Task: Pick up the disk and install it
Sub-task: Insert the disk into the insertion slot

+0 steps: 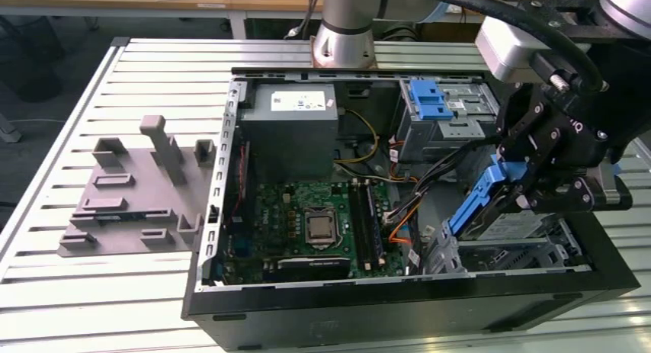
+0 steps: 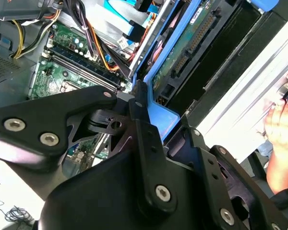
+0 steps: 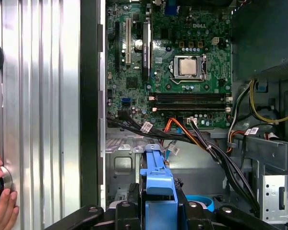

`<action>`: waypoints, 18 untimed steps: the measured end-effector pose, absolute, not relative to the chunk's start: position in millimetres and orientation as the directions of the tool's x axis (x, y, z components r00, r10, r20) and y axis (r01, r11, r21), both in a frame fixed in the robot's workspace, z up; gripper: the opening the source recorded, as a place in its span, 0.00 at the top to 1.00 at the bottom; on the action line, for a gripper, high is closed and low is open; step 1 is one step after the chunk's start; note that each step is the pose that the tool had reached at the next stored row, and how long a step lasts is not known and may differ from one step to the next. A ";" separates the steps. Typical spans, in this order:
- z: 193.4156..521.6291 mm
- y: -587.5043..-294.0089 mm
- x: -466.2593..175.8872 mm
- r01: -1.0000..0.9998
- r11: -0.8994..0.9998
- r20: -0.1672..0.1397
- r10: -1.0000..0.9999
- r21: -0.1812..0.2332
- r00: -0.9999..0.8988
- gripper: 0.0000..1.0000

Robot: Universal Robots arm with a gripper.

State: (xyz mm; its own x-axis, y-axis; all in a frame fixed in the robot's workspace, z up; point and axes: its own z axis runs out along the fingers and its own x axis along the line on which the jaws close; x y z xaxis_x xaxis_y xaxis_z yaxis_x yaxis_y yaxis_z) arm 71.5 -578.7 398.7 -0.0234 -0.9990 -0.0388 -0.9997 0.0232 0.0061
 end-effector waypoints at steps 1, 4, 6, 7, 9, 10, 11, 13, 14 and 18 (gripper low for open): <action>397.8 -578.7 71.5 -1.000 0.023 -0.039 -0.999 0.006 -0.023 0.64; 395.4 -578.7 71.5 -1.000 0.023 -0.039 -0.999 0.006 -0.023 0.64; 393.6 -578.7 71.5 -1.000 0.023 -0.039 -0.999 0.006 -0.023 0.64; 392.6 -578.7 71.5 -1.000 0.023 -0.039 -0.999 0.006 -0.023 0.64; 390.8 -578.7 71.5 -1.000 0.023 -0.039 -0.999 0.006 -0.023 0.64; 389.9 -578.7 71.5 -1.000 0.023 -0.039 -0.999 0.006 -0.023 0.64; 389.0 -578.7 71.5 -1.000 0.023 -0.039 -0.999 0.006 -0.023 0.64; 387.0 -578.7 71.5 -1.000 0.023 -0.039 -0.999 0.006 -0.023 0.64; 386.1 -578.7 71.5 -1.000 0.023 -0.039 -0.999 0.006 -0.023 0.64; 382.5 -578.7 71.5 -1.000 0.023 -0.039 -0.999 0.006 -0.023 0.64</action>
